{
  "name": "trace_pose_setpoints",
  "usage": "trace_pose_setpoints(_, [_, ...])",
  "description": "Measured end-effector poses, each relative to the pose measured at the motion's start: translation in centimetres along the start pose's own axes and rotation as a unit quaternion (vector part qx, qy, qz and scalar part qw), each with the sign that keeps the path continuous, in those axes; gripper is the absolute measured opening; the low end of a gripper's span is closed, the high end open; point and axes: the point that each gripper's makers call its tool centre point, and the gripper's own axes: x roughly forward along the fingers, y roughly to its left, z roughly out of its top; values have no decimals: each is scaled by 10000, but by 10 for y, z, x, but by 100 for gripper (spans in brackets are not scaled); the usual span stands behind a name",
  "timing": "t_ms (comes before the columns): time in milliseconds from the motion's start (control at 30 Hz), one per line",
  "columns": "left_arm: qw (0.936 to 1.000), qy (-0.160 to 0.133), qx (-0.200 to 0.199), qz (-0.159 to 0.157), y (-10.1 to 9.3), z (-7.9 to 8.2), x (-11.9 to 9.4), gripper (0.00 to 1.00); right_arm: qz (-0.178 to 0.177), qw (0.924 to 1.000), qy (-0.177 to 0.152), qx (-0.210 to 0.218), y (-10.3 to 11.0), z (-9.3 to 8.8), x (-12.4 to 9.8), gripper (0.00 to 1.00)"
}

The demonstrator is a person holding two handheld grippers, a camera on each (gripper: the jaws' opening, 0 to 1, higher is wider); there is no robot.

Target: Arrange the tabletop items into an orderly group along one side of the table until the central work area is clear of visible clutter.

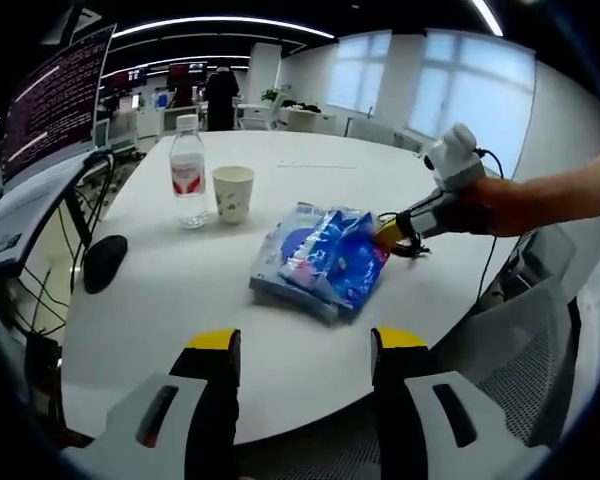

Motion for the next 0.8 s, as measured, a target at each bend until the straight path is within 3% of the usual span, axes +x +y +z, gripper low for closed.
trace_pose_setpoints(233, [10000, 21, 69, 1, -1, 0, 0, 52, -212, 9994, -247, 114, -23, 14, -16, 0])
trace_pose_setpoints(300, [10000, 24, 64, 2, -1, 0, 0, 52, -297, 9983, -377, 339, -33, 18, -21, 0])
trace_pose_setpoints(800, [10000, 36, 34, 12, -1, -1, 0, 52, -933, 9850, -787, 1220, -96, 10, -55, 0])
